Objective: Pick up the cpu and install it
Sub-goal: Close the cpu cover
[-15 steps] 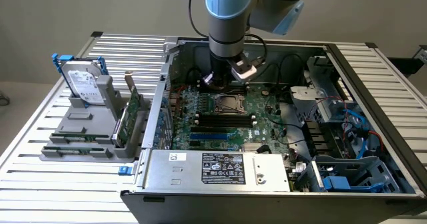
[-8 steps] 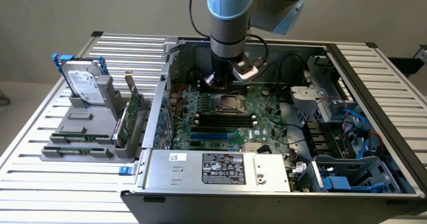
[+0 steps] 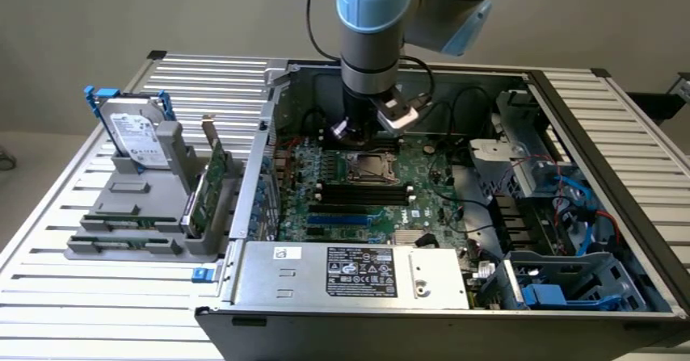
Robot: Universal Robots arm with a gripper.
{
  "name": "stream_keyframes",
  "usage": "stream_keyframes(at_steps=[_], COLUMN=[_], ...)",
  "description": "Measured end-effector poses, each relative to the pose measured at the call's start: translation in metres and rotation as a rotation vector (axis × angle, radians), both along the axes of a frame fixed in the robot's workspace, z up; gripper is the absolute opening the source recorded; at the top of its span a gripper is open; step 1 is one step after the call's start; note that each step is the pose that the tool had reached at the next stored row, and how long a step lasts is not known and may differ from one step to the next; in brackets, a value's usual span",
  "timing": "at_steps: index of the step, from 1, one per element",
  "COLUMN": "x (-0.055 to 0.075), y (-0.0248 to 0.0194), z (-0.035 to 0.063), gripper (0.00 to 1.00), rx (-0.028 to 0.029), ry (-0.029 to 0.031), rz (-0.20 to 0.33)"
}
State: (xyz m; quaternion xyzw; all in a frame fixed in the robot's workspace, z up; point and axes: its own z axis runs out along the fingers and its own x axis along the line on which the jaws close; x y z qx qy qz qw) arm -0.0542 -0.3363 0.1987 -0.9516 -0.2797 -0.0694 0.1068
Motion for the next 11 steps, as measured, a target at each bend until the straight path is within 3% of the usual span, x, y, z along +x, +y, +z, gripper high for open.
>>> stream_keyframes(at_steps=[11], x=[0.0031], y=[0.0], z=[-0.0018], gripper=[0.11], rx=[-0.0076], ry=[0.0001], rz=[0.001])
